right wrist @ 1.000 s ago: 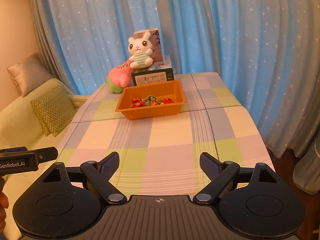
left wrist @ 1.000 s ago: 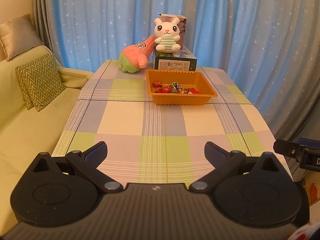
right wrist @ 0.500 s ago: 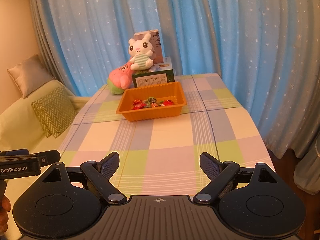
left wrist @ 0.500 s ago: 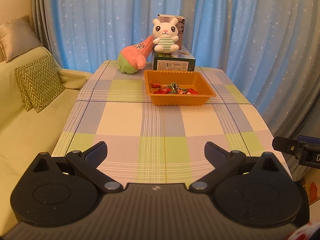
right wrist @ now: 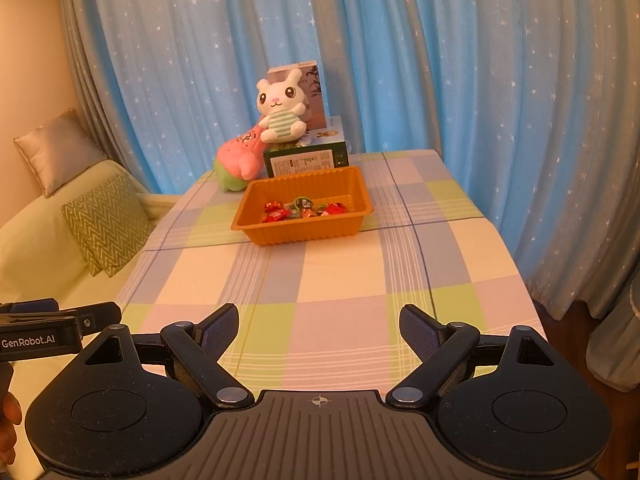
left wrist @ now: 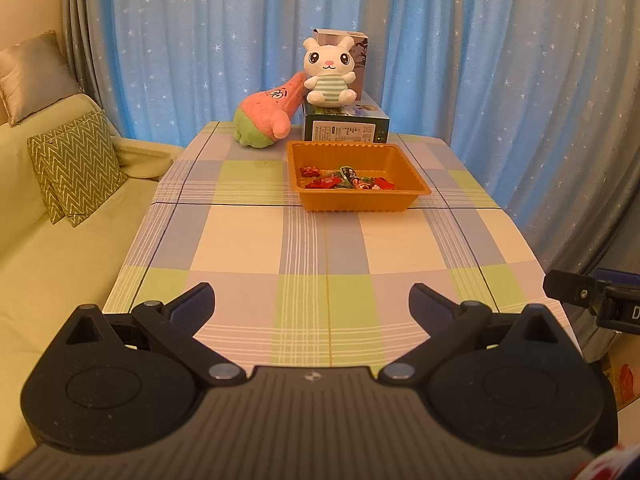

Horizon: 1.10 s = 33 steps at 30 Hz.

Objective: Organize snacks

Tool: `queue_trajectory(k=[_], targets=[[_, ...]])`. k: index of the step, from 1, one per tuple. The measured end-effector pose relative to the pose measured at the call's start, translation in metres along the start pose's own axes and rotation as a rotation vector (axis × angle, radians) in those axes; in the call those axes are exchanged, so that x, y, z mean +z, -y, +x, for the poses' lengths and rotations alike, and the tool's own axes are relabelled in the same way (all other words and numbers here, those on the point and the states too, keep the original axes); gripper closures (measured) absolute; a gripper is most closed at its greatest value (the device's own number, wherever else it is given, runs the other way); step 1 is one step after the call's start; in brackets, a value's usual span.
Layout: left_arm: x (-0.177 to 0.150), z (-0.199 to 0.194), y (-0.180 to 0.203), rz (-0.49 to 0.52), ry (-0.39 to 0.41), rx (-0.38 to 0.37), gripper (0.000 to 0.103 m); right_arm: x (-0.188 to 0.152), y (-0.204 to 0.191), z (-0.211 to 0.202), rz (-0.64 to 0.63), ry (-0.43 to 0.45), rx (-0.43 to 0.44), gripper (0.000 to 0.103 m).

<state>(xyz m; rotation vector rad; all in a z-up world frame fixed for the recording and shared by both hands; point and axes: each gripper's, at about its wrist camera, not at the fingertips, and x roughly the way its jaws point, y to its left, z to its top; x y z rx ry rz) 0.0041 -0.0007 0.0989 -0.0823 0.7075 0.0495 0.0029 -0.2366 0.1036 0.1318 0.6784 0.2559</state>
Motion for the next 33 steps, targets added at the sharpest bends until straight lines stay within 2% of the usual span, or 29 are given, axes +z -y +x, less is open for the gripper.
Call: queue_trajectory(k=[33], targets=[[-0.0041, 0.0015, -0.002, 0.002, -0.012, 0.002, 0.0, 0.0032, -0.0004, 0.0012, 0.007, -0.004, 0.0, 0.016]])
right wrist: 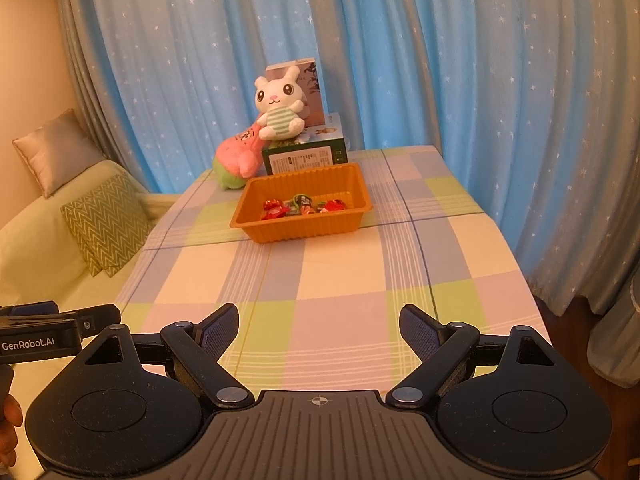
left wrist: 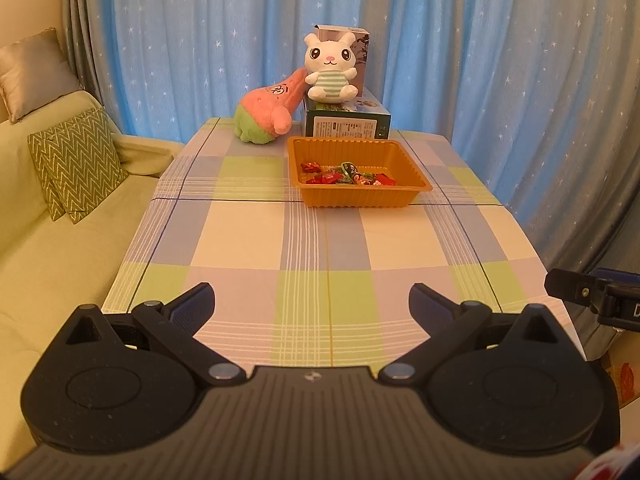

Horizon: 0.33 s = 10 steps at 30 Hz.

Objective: Organize snacks

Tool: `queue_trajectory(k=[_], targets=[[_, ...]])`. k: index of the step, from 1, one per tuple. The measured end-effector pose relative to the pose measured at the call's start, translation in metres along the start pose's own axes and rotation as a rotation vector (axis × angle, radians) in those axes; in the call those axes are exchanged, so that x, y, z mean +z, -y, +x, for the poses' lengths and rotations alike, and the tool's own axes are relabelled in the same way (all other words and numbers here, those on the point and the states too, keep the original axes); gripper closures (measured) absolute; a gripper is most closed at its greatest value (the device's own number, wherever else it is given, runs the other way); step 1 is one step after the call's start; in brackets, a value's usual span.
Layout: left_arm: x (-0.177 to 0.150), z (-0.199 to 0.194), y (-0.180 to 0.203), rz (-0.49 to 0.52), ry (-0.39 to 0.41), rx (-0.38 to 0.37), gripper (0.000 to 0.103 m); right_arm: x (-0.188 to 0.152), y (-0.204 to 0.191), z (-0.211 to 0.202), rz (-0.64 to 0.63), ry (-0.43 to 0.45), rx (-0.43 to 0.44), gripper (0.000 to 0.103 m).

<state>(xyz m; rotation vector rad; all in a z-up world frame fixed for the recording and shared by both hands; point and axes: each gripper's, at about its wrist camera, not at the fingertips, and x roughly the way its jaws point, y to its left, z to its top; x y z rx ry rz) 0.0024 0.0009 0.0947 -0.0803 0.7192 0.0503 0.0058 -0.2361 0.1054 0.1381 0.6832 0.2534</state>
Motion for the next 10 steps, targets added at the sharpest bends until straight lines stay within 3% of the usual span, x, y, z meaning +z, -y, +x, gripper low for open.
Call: queue_trajectory(k=[10], targets=[[-0.0032, 0.0011, -0.0006, -0.008, 0.011, -0.004, 0.0, -0.0025, 0.0007, 0.0005, 0.003, 0.0, -0.002, 0.016]])
